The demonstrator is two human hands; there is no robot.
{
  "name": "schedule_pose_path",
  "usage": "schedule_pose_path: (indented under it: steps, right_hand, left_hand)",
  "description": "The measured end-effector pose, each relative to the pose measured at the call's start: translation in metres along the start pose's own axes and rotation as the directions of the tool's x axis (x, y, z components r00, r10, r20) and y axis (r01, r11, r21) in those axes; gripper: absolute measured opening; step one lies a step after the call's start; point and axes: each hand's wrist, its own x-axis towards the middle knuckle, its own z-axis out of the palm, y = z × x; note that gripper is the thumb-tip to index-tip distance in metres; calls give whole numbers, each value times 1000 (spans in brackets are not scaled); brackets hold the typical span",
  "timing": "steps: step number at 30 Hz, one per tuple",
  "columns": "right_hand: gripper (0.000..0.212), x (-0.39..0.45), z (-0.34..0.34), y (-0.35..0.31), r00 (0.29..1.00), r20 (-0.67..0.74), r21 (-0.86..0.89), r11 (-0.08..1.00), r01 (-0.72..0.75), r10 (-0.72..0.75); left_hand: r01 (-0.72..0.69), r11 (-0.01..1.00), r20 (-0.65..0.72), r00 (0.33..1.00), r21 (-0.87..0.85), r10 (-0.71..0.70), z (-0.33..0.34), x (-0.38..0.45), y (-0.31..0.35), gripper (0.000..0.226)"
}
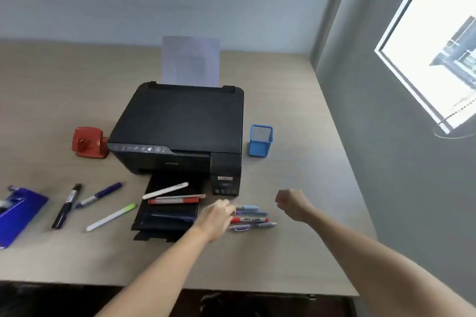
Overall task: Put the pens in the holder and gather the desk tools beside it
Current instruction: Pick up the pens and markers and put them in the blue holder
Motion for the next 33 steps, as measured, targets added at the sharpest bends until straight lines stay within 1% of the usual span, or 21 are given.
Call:
schedule_pose_path:
  steps: [1, 2, 5, 8, 12, 13, 14, 16, 18, 20, 22, 25, 27, 28, 29, 30, 31, 33]
  right_hand:
    - [18, 2, 7, -2, 1000, 18, 28, 1000, -14, 14]
    - [18, 4, 12, -2, 1000, 7, 58, 998, -7, 7]
    - [21, 7, 31, -13, 998, 39, 9, 999, 39, -39]
    - [22, 12, 45, -19, 997, 37, -29, 997, 73, -72]
    - [20, 24, 53, -20, 998, 32, -83, 994, 65, -62]
    - [20, 27, 52, -18, 997, 33, -93, 993, 76, -73]
    - [19, 29, 51, -17, 995, 40, -108, 990, 90, -86]
    - [17, 28, 48, -10, 991, 70, -134, 984, 119, -110]
    - [16, 26, 45, -3, 988, 100, -153, 979, 131, -117]
    - [14, 23, 42, 6, 990, 105, -176, 978, 114, -97]
    - [11, 19, 40, 15, 994, 91, -187, 979, 82, -66]
    - [11, 13, 34, 28, 996, 83, -205, 978, 37, -20]
    - [5, 6, 28, 40, 997, 73, -205, 979, -4, 19]
    - [3, 2, 23, 47, 997, 63, -195, 980, -34, 47]
    - [6, -2, 18, 55, 996, 49, -172, 983, -70, 80]
    - [10, -5, 13, 63, 993, 34, -141, 984, -105, 111]
    - [13, -9, 7, 71, 990, 18, -102, 985, -138, 140]
    - [17, -16, -7, 86, 981, -33, -9, 981, -194, 193]
  left_hand:
    - [30, 998, 67, 997, 56, -34, 8, 1, 1, 26]
    - [43, 997, 90, 995, 69, -49, 14, 4, 0, 28]
    - [78, 983, 144, 984, 165, -102, 31, 0, -4, 26]
    - [93, 983, 158, 980, 160, -118, 37, 2, -8, 24]
    - [91, 982, 199, 972, 167, -124, 37, 3, -11, 33]
    - [94, 979, 202, 971, 178, -130, 33, 3, -11, 36]
    - [103, 976, 171, 976, 194, -137, 31, 5, -13, 38]
    - [131, 975, 154, 975, 180, -159, 29, 11, -13, 34]
    - [103, 978, 128, 984, 180, -128, 31, 19, -16, 38]
    - [55, 983, 137, 987, 174, -80, 32, 26, -15, 41]
    - [24, 986, 170, 984, 166, -53, 33, 29, -12, 38]
    - [16, 990, 183, 982, 140, -42, 36, 32, -12, 37]
    - [8, 989, 180, 983, 146, -34, 36, 35, -13, 37]
    - [3, 987, 166, 986, 159, -30, 33, 37, -12, 37]
    - [1, 986, 132, 991, 169, -24, 30, 38, -9, 37]
    - [-6, 987, 130, 991, 158, -15, 26, 39, -7, 38]
    - [-31, 985, 161, 987, 172, 3, 23, 40, -5, 42]
    - [-48, 975, 136, 991, 217, 18, 20, 42, -2, 46]
